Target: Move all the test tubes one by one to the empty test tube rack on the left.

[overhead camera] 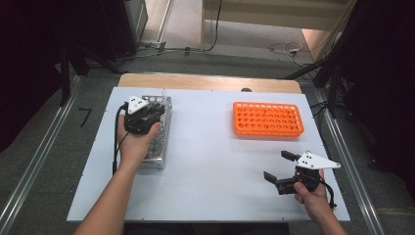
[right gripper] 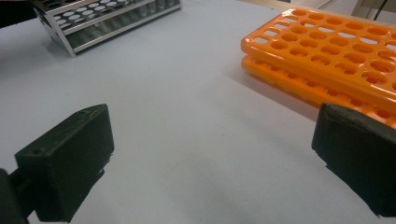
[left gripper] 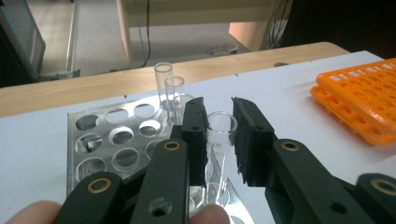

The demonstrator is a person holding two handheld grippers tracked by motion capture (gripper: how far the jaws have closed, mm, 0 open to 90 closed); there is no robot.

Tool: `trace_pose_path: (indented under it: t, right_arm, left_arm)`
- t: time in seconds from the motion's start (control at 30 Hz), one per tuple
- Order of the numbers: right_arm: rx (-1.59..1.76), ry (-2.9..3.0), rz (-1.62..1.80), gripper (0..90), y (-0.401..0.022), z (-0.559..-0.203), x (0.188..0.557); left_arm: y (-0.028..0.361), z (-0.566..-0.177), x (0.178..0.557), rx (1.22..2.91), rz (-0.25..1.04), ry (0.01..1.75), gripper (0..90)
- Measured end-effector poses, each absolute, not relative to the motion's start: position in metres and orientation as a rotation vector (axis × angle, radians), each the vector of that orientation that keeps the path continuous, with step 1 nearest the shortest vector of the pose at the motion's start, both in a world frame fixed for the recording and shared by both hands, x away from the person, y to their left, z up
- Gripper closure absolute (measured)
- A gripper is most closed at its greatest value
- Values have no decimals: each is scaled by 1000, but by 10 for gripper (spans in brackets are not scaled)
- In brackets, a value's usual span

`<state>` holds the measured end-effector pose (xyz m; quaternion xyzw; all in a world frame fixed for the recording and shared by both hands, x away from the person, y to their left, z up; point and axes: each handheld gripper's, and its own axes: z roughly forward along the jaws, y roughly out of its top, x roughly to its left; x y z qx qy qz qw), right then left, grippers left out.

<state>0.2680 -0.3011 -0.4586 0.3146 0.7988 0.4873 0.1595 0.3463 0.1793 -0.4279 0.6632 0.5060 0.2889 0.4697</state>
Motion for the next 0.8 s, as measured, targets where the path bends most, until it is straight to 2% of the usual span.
trace_pose_path:
  t: [0.27, 0.33, 0.43, 0.57, 0.67, 0.8]
  right_arm:
    - [898, 2280, 1390, 0, -301, -459, 268]
    - [901, 2278, 1390, 0, -301, -459, 268]
    - [906, 2275, 1388, 0, -302, -459, 269]
    - [913, 2270, 1384, 0, -304, -459, 270]
    - [919, 2265, 1380, 0, -304, -459, 271]
    - [920, 2262, 1376, 0, -304, -460, 273]
  left_arm:
    - [181, -429, 346, 1667, 649, 1277, 689]
    - [182, -427, 344, 1653, 647, 1268, 642]
    - [183, -423, 337, 1625, 646, 1247, 528]
    - [185, -420, 324, 1602, 602, 1222, 298]
    - [186, -420, 312, 1606, 583, 1194, 158]
    - [190, -421, 295, 1607, 555, 1146, 72]
